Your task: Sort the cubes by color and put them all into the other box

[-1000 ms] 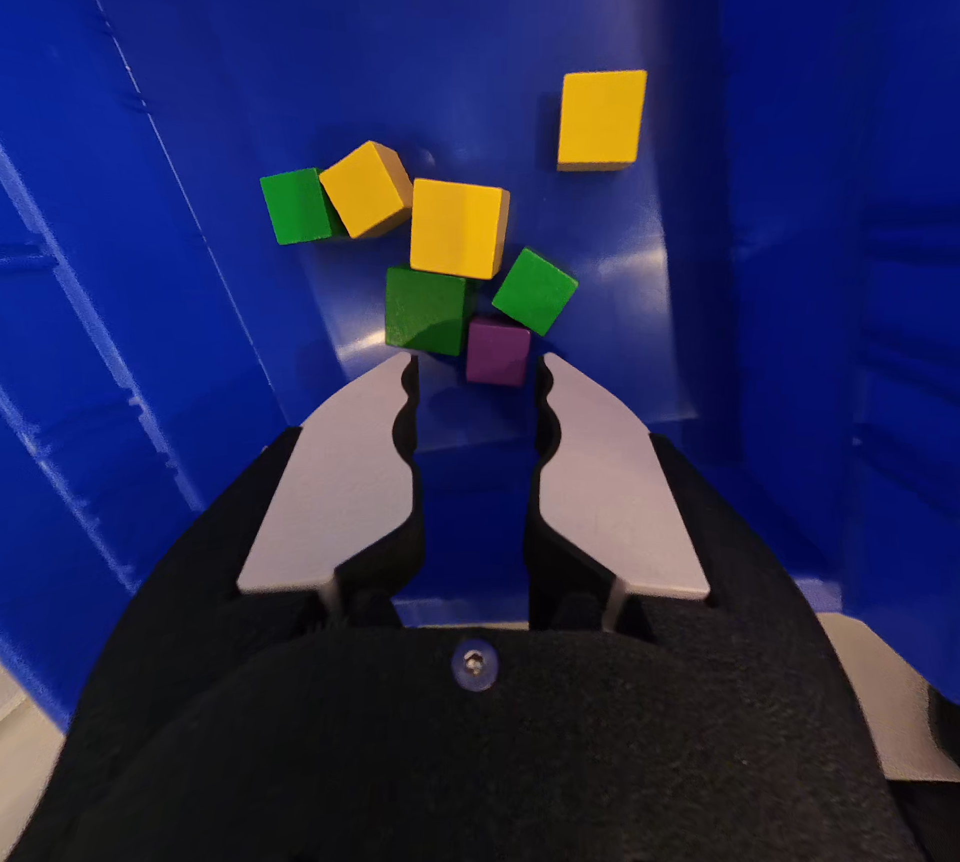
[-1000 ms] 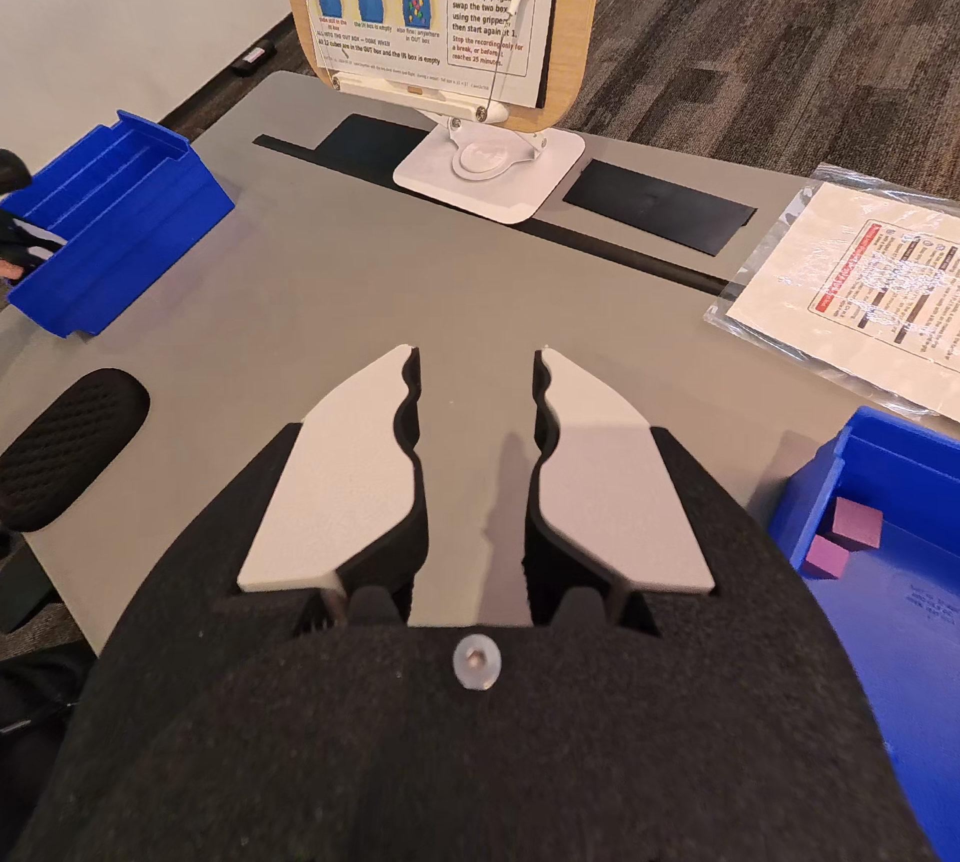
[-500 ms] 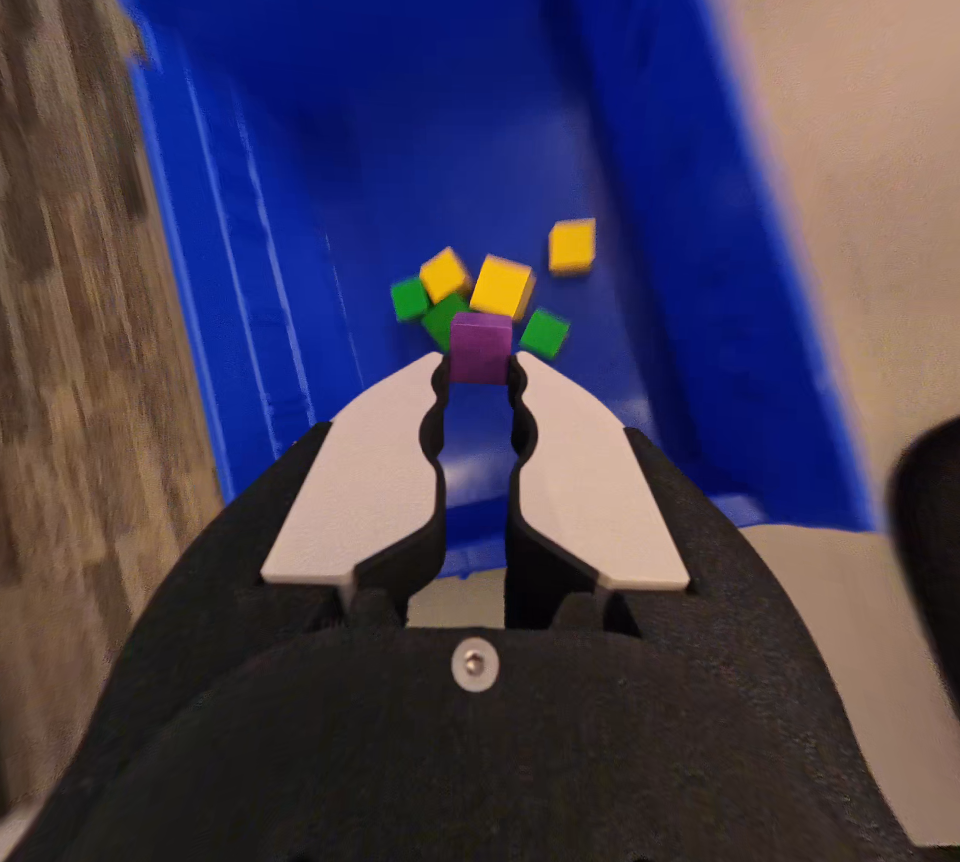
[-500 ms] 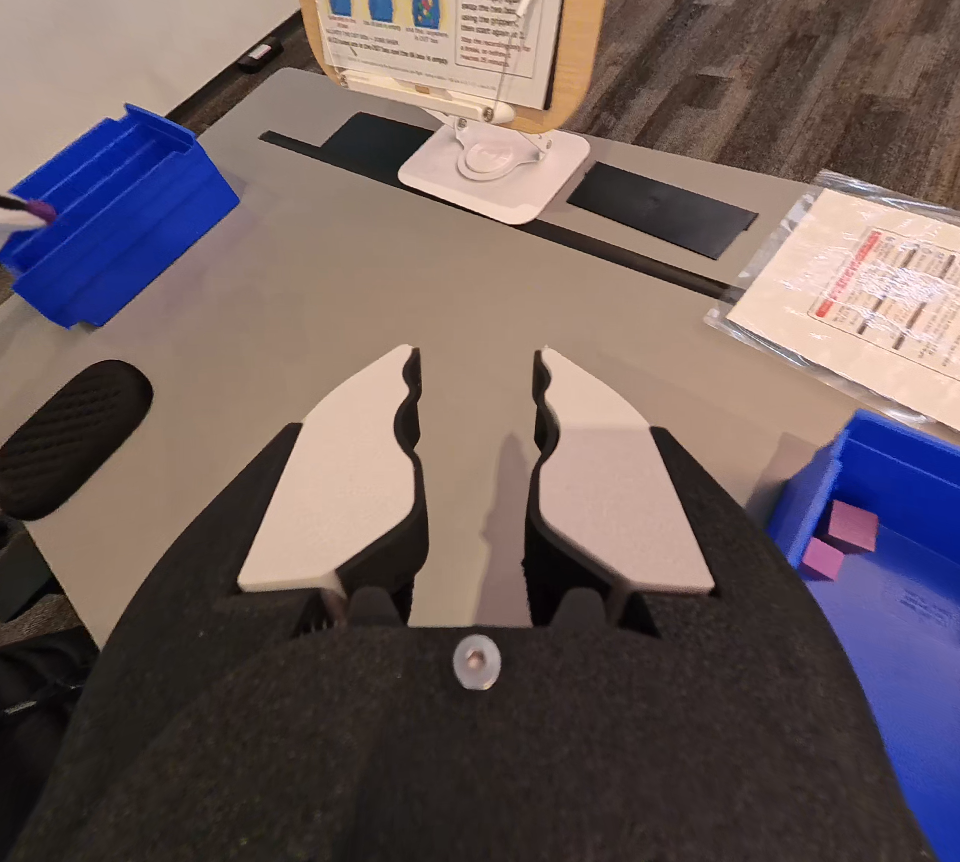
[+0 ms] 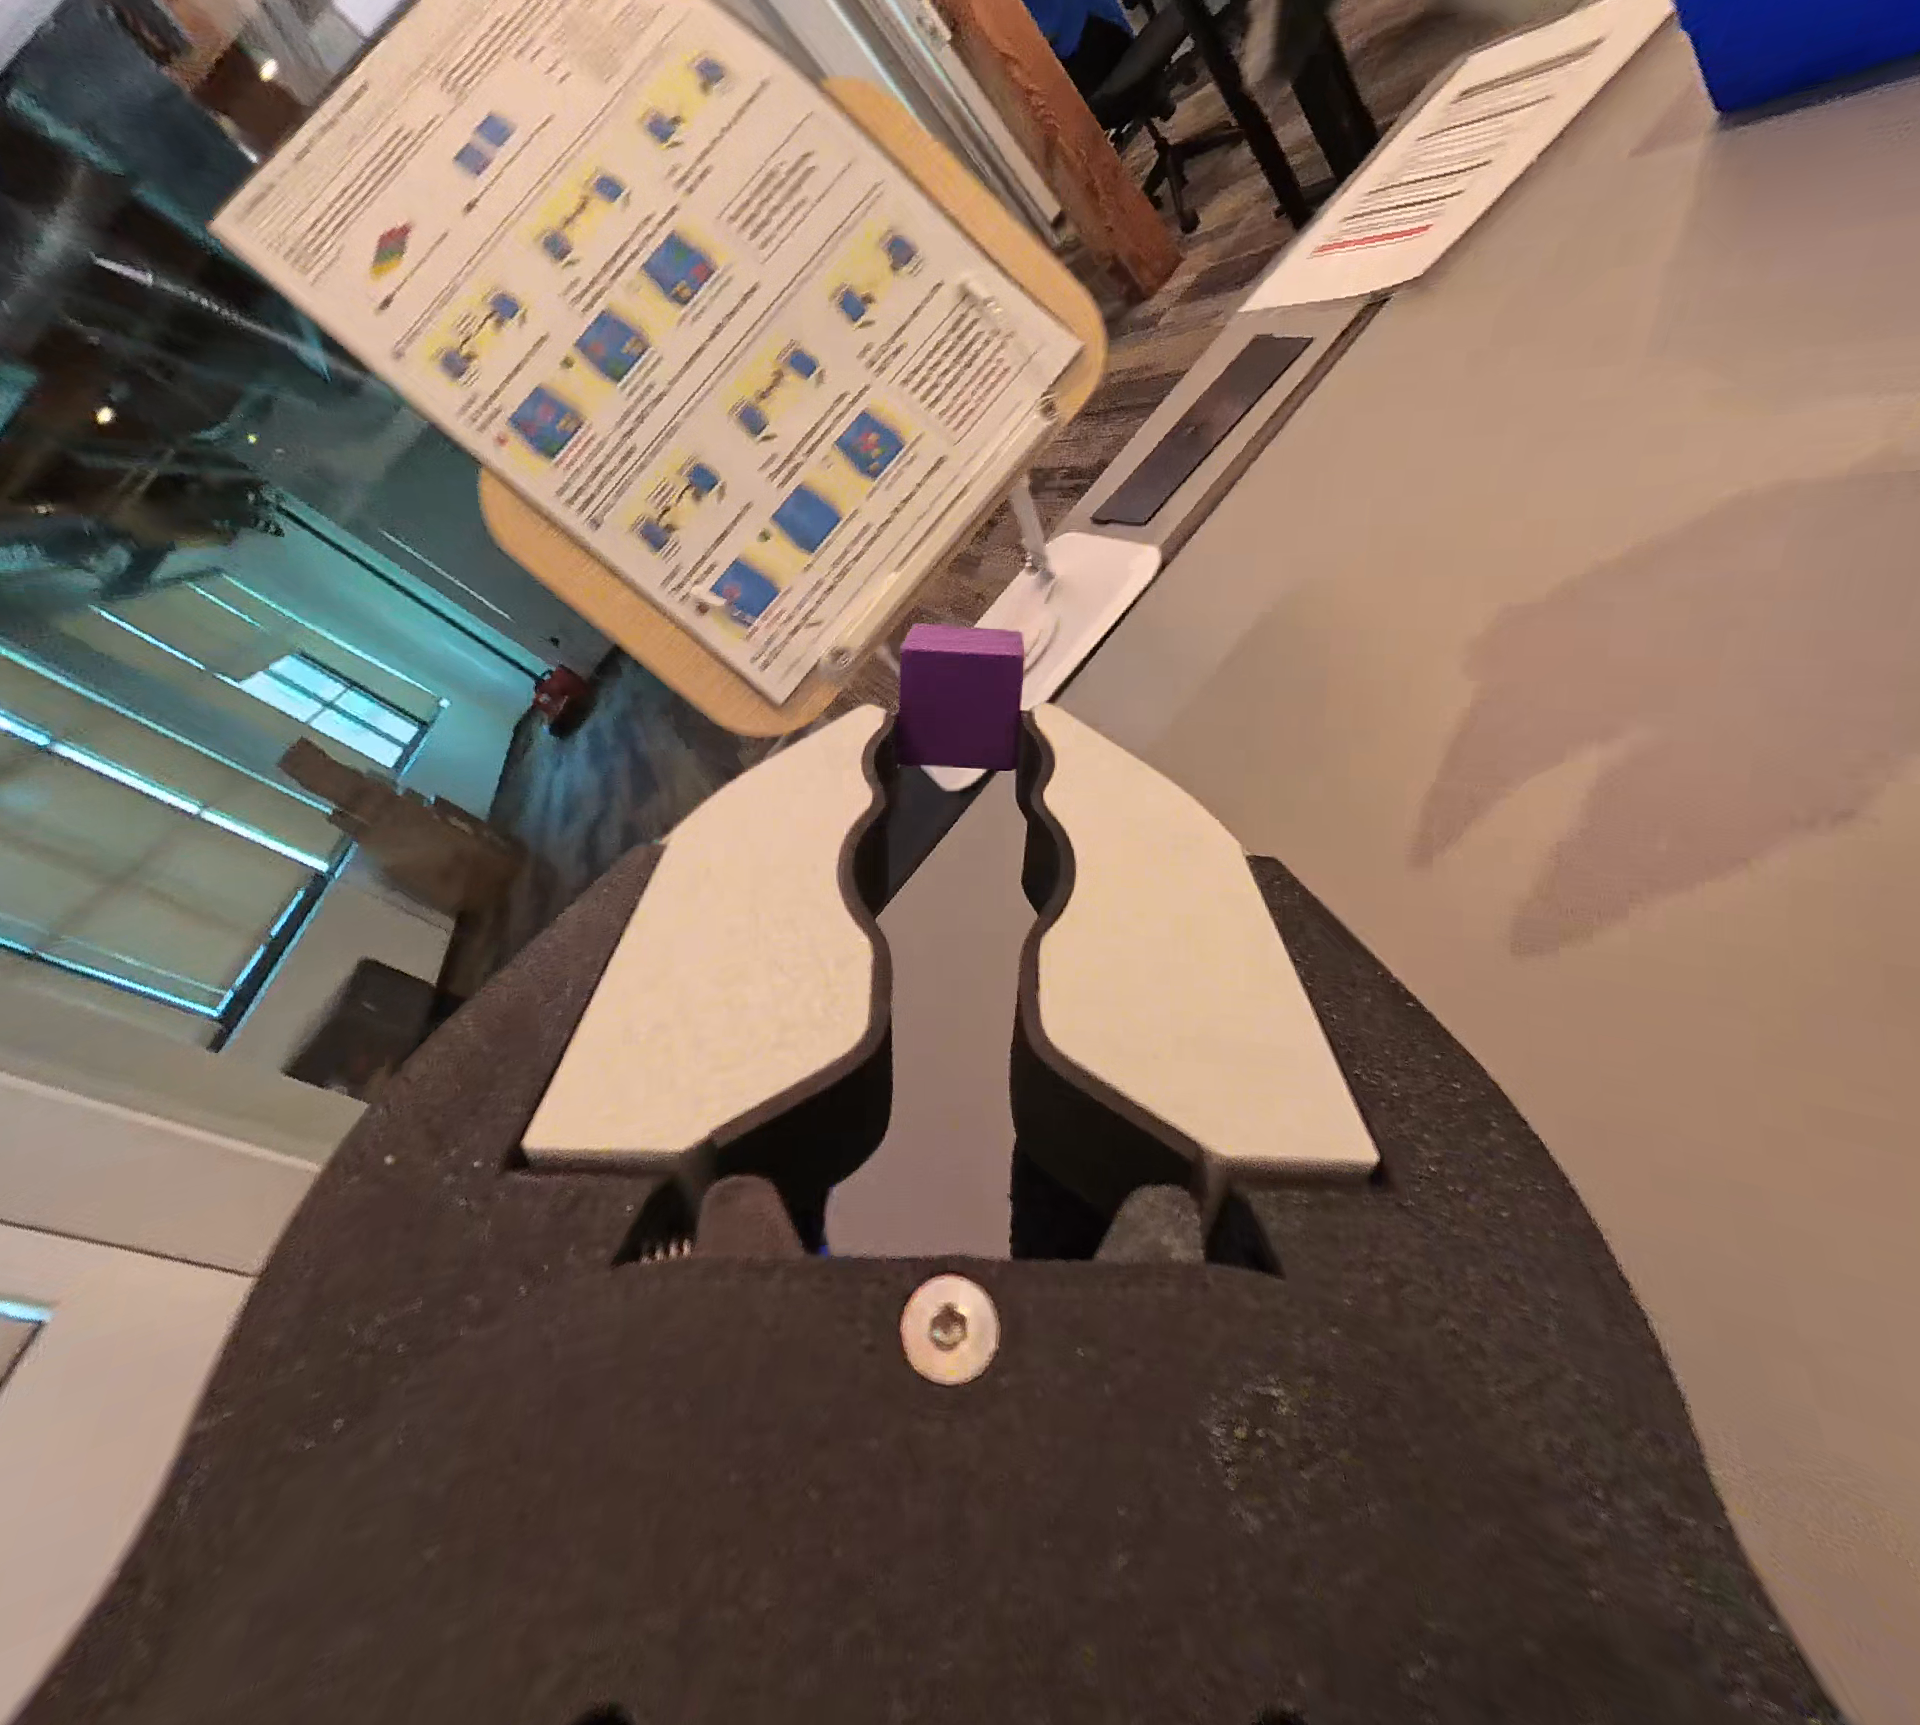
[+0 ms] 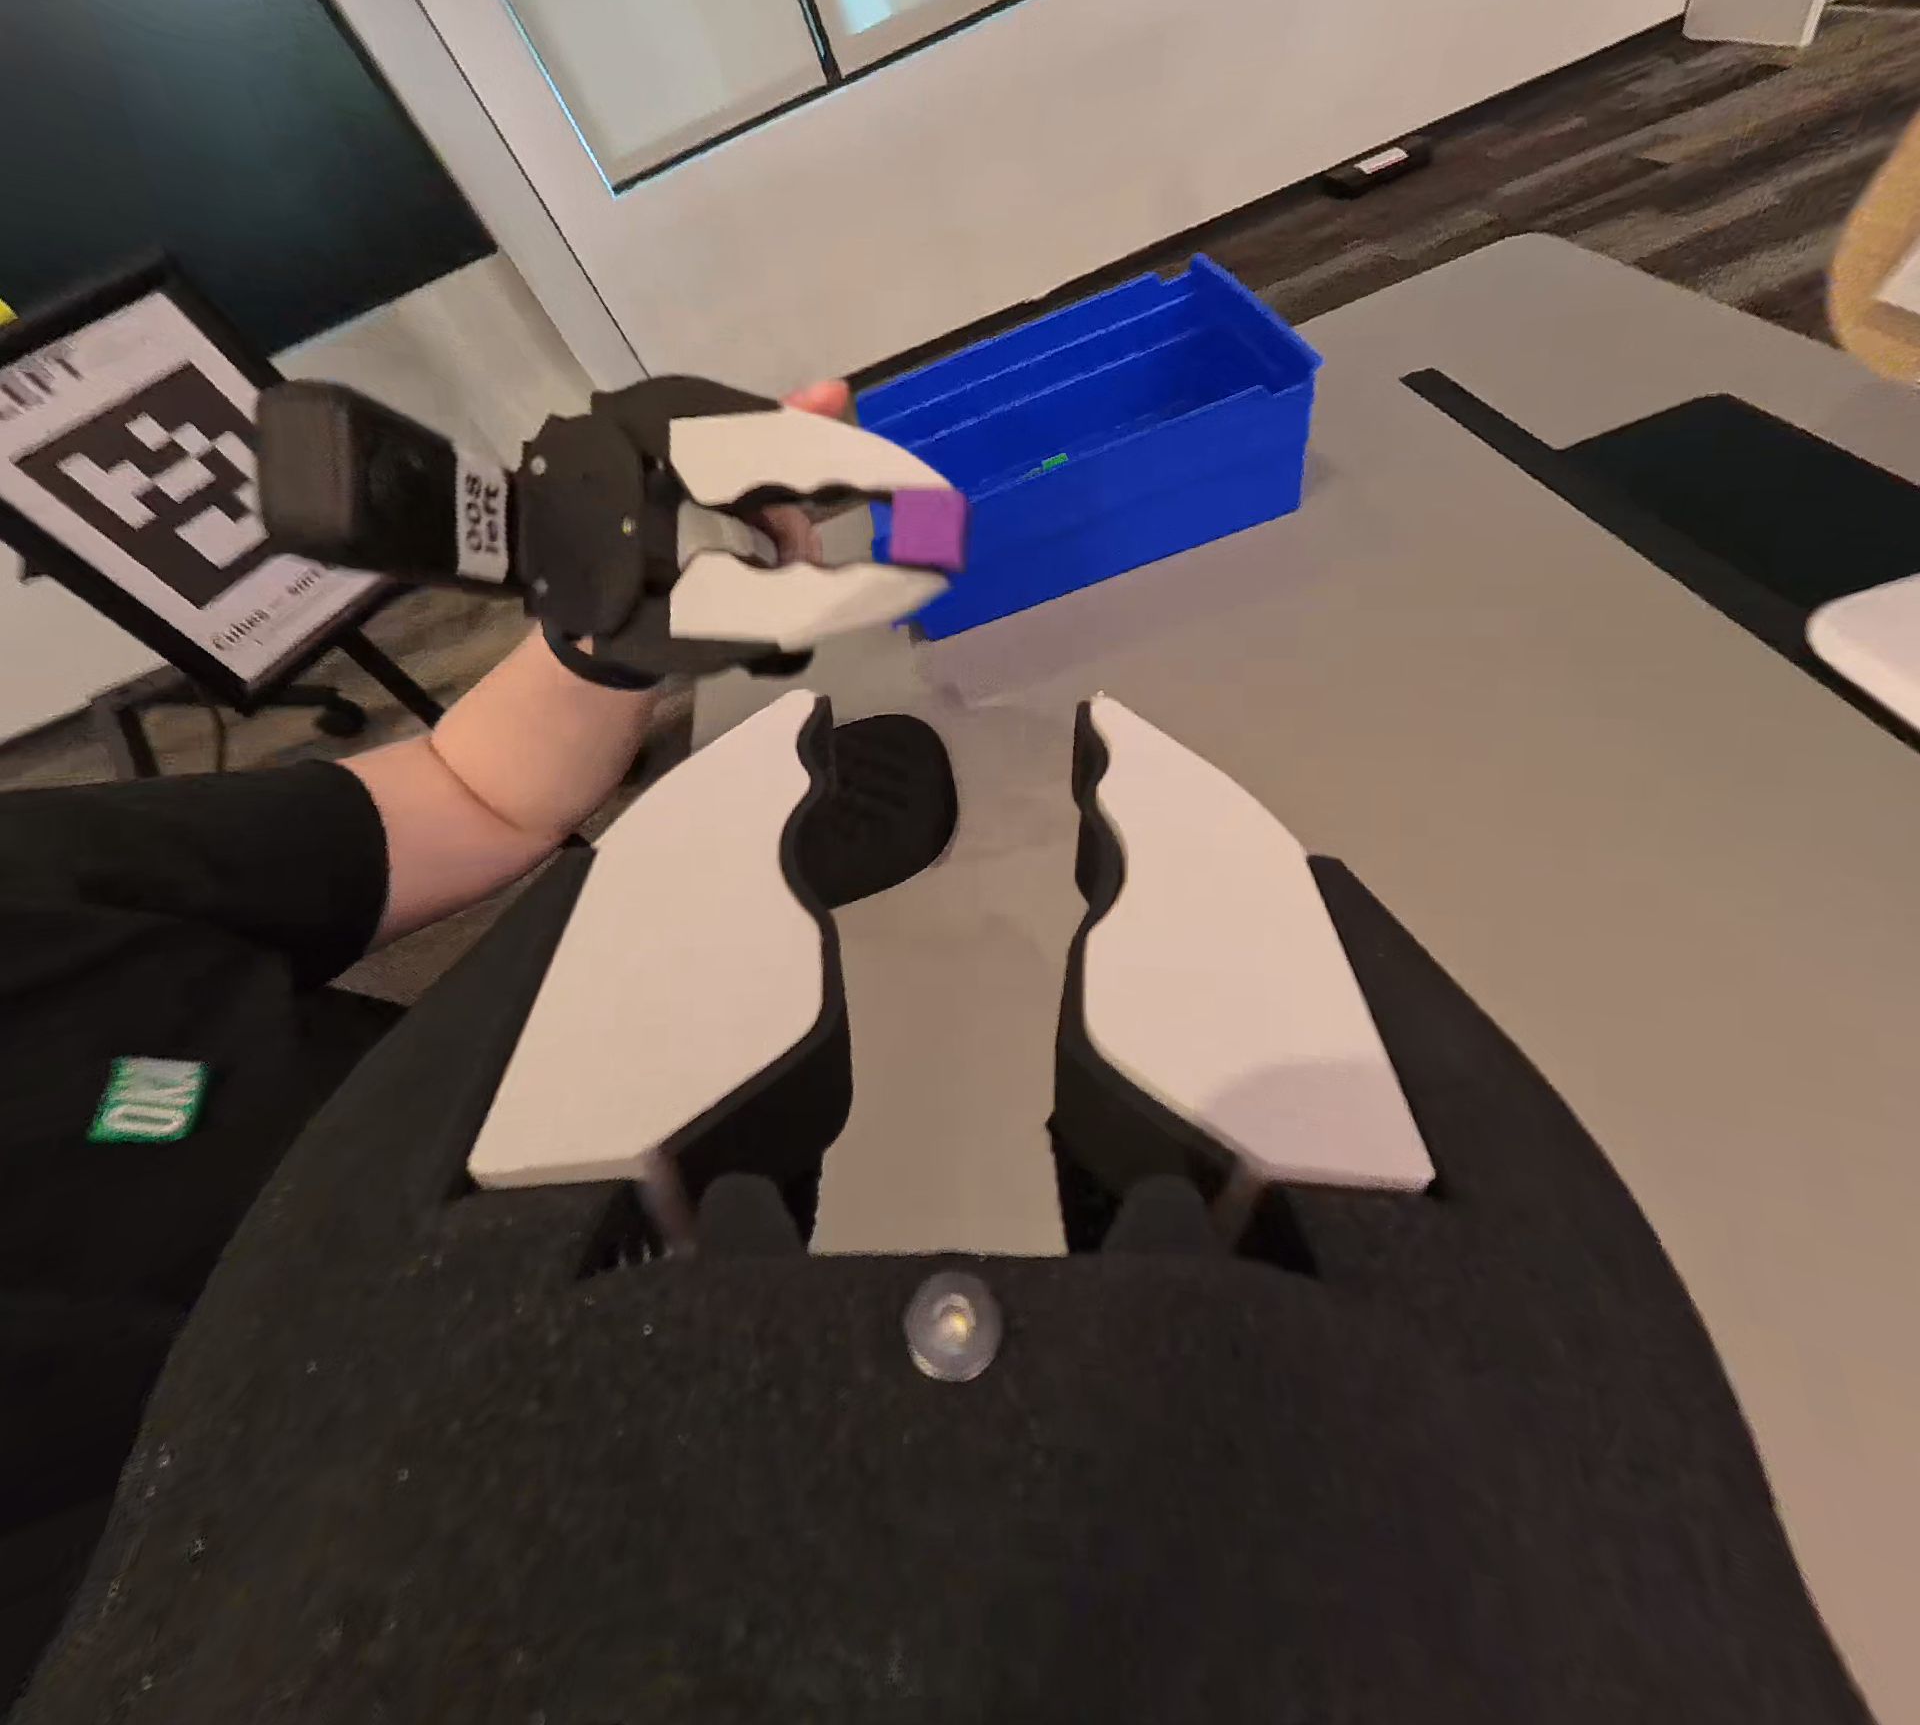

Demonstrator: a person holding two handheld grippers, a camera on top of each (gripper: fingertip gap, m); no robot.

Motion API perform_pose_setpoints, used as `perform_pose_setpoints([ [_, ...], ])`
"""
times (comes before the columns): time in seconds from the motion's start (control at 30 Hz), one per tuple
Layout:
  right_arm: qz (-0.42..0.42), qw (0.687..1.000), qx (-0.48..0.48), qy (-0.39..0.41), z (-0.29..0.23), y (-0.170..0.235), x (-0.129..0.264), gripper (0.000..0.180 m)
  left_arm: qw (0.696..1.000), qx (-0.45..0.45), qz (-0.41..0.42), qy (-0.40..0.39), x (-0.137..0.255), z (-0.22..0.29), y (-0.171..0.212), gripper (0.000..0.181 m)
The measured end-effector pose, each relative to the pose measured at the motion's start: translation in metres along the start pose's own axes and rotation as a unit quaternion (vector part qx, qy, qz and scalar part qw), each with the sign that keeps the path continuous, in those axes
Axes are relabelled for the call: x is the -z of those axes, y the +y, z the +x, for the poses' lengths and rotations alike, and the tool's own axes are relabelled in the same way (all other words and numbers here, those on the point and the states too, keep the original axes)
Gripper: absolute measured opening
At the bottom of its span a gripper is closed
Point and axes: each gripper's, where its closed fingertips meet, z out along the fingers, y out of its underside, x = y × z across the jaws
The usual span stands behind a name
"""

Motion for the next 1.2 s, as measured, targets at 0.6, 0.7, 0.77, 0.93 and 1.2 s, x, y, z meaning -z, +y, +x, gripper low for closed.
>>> perform_pose_setpoints([
  [0.6,-0.102,0.991,0.016,0.082,0.036,0.038,-0.027,0.022,0.996,0.05,0.023,0.068,-0.041,0.064,-0.027,0.042],
  [0.7,-0.092,0.986,0.027,0.138,0.057,0.022,0.032,0.022,0.989,0.113,0.01,0.091,-0.042,0.069,-0.005,0.05],
  [0.77,-0.075,0.972,0.031,0.218,0.077,0.013,0.101,0.022,0.982,0.163,0.017,0.098,-0.044,0.069,0.013,0.045],
  [0.93,0.0,0.892,-0.099,0.44,0.124,0.065,0.313,0.022,0.969,0.225,0.003,0.103,-0.054,0.07,0.061,0.037],
  [1.2,-0.106,0.845,-0.294,0.434,0.221,0.188,0.414,0.022,0.954,0.272,-0.033,0.119,-0.068,0.08,0.091,0.037],
])
